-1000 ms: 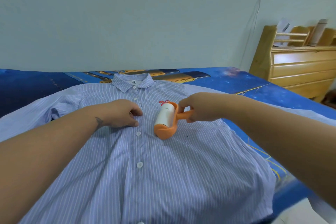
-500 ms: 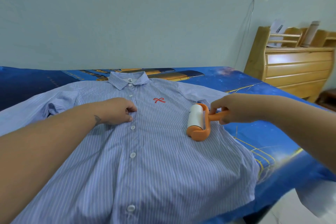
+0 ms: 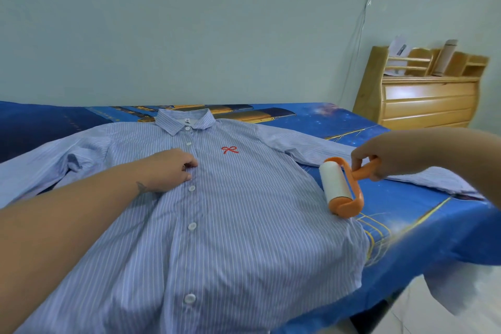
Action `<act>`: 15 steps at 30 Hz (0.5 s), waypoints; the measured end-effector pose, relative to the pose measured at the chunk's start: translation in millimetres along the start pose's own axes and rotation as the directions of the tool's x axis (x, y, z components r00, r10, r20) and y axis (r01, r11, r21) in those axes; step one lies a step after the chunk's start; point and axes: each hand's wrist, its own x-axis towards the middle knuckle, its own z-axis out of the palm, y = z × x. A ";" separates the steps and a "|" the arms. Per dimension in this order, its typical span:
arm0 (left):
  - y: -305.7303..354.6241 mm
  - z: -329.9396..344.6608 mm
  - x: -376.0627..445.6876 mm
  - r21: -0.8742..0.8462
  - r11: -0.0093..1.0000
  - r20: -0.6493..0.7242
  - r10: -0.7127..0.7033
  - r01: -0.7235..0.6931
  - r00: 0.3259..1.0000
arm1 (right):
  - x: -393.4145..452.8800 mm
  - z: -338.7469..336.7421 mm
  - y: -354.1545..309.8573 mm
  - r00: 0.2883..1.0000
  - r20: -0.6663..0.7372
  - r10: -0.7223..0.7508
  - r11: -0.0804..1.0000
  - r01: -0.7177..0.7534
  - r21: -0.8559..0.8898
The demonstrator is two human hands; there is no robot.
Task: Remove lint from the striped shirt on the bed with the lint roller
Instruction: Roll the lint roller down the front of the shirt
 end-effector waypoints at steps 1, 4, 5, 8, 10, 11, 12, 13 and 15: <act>0.0 0.7 -0.7 -0.004 1.000 -0.011 -0.002 0.002 1.000 | -3.9 -4.8 1.4 1.000 -0.004 0.009 1.000 -0.009 -0.007; 1.4 2.3 -5.2 -0.020 1.000 -0.064 -0.007 0.006 0.998 | -13.9 -24.9 0.8 0.998 -0.059 0.021 1.000 -0.020 0.018; 2.1 2.5 -6.9 -0.035 0.999 -0.085 -0.005 0.002 0.996 | -16.0 -30.8 -2.3 0.997 -0.081 0.012 0.999 -0.010 0.032; 4.4 1.8 -14.6 -0.095 0.994 -0.157 0.030 -0.046 0.987 | -15.6 -38.7 -21.4 0.991 -0.118 -0.063 0.995 0.072 0.073; 5.7 0.0 -21.1 -0.102 0.992 -0.159 0.064 -0.081 0.985 | -12.7 -39.4 -37.8 0.985 -0.140 -0.104 0.992 0.113 0.052; 6.0 -0.6 -25.1 -0.104 0.990 -0.143 0.075 -0.090 0.987 | -11.1 -40.3 -46.2 0.980 -0.159 -0.122 0.991 0.129 0.035; 7.3 -0.9 -28.5 -0.110 0.989 -0.122 0.086 -0.099 0.989 | -9.7 -41.1 -53.1 0.974 -0.177 -0.139 0.989 0.146 0.029; 7.7 -0.3 -32.7 -0.114 0.988 -0.103 0.093 -0.105 0.990 | -7.7 -41.4 -60.7 0.968 -0.191 -0.160 0.985 0.170 0.036; 9.0 2.4 -38.0 -0.118 0.986 -0.090 0.111 -0.121 0.990 | -2.6 -38.6 -73.9 0.958 -0.202 -0.204 0.974 0.218 0.054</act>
